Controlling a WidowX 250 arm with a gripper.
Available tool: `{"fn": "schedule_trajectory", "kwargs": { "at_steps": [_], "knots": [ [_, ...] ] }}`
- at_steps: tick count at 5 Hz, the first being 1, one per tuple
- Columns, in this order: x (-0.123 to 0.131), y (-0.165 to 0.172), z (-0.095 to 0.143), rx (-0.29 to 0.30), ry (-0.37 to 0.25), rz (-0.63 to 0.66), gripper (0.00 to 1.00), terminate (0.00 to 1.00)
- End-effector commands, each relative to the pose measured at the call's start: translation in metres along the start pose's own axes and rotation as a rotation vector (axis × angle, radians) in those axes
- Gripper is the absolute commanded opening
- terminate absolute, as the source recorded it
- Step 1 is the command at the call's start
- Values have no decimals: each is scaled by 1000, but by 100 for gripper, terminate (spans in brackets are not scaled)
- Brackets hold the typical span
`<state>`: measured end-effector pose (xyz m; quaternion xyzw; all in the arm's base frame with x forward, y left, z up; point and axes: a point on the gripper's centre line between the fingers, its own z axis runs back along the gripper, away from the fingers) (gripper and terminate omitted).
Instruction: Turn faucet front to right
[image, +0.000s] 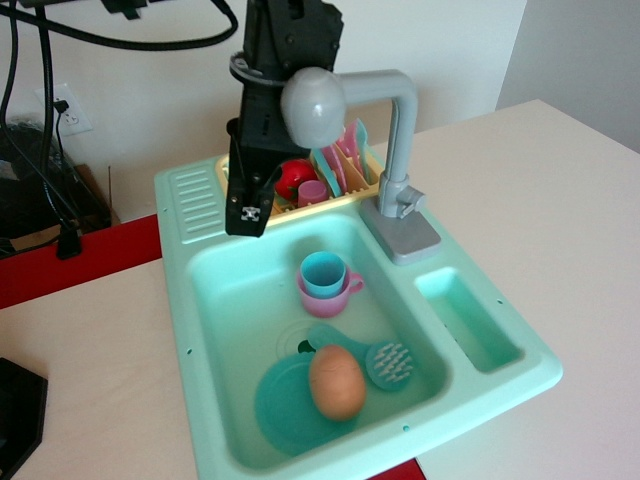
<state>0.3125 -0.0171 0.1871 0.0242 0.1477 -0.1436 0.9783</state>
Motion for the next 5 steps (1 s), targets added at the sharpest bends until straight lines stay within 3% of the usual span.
{"fn": "schedule_trajectory", "kwargs": {
  "at_steps": [1, 3, 5],
  "knots": [
    [-30, 29, 1, 21, -39, 136, 100, 0],
    [-65, 63, 6, -21, -70, 237, 100, 0],
    [-91, 39, 11, -52, -112, 220, 100, 0]
  ]
}}
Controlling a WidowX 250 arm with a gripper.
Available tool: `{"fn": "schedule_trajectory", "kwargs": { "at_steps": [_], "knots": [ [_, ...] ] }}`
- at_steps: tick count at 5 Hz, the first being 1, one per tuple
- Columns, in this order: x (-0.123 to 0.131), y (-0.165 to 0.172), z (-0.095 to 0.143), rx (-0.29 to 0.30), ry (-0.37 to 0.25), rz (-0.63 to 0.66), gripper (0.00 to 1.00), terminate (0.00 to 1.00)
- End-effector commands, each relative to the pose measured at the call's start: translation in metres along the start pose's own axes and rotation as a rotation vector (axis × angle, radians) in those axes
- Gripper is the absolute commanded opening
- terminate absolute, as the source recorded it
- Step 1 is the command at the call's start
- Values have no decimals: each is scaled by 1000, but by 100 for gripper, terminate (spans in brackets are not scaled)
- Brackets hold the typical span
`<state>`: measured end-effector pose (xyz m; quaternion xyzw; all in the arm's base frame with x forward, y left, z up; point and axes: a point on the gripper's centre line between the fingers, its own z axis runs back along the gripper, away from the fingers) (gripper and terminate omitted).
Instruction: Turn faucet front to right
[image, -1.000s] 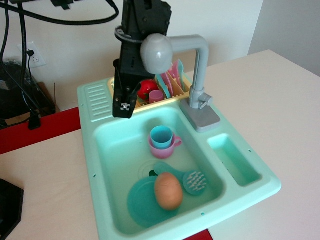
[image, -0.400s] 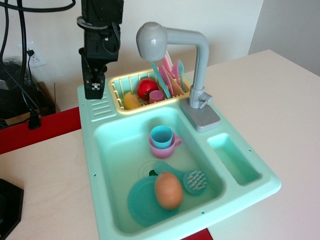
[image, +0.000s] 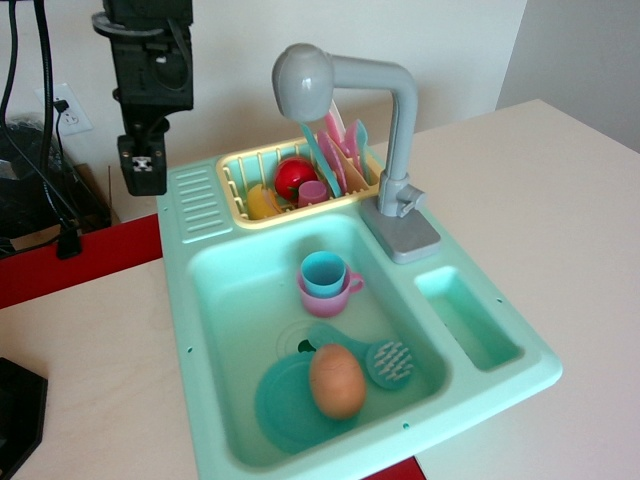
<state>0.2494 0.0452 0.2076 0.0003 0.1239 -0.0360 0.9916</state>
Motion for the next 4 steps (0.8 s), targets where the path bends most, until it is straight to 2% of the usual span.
{"fn": "schedule_trajectory", "kwargs": {
  "at_steps": [1, 2, 3, 4],
  "knots": [
    [-27, -7, 12, 20, -62, 22, 100, 0],
    [-36, -11, 8, 42, -53, 32, 100, 0],
    [-36, -12, 10, 20, -55, 29, 100, 0],
    [-36, -12, 10, 20, -55, 29, 100, 100]
  ]
}}
